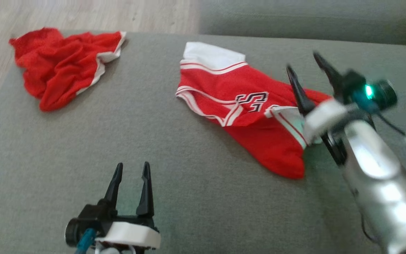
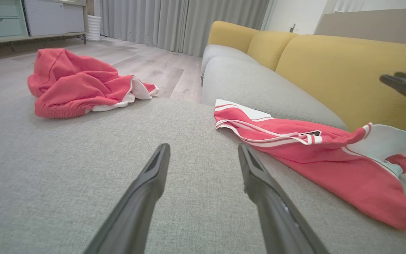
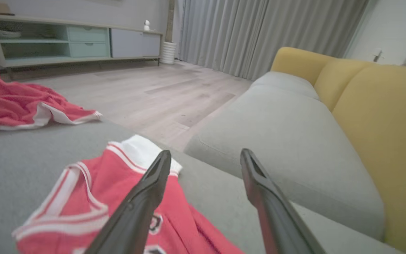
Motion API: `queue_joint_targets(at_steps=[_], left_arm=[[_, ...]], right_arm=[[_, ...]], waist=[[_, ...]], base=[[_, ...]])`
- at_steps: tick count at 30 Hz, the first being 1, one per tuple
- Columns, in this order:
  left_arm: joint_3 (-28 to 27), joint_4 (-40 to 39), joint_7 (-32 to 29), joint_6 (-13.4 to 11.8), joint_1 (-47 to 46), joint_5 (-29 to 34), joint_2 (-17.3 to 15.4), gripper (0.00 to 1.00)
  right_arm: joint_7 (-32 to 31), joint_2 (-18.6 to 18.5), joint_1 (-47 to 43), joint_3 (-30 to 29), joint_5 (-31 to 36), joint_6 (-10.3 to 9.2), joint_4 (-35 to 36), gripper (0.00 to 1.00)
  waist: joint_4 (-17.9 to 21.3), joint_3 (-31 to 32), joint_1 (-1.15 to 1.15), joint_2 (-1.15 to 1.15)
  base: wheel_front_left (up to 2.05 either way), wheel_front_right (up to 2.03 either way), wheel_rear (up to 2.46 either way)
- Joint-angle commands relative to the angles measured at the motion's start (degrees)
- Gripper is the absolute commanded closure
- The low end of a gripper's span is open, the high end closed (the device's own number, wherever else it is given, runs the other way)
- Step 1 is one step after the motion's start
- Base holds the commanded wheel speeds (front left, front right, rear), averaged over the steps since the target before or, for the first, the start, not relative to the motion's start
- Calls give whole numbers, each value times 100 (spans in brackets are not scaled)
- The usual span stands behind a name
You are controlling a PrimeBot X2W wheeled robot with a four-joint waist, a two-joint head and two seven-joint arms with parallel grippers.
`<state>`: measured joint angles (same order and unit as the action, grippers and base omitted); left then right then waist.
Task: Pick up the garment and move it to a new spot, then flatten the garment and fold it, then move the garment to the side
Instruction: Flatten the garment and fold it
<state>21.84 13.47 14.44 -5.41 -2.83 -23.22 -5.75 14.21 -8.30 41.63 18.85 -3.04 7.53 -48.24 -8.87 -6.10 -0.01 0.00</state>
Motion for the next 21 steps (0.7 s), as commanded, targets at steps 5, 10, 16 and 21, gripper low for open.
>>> queue_joint_targets(at_steps=[5,10,16,21], left_arm=[[-260,-339,12,-64,-38,14,-177,0],[-228,-443,-38,-77,-61,26,-219,0],[-171,-425,-68,-76,-157,37,-215,0],[-204,-398,-52,-97,-141,9,-237,0]], right_arm=[[-430,-585,-921,316,-338,-4,847,0],[-903,-1049,-1162,455,-340,-4,1236,0],[-1397,-1367,-1160,778,-531,-4,1320,5],[-1730,-1477,-1201,967,-810,-4,1355,27]], waist=[[255,121,1,0],[243,-37,1,0],[83,-174,1,0],[33,-191,1,0]], base=[[0,0,0],[0,0,0],[0,0,0],[0,0,0]])
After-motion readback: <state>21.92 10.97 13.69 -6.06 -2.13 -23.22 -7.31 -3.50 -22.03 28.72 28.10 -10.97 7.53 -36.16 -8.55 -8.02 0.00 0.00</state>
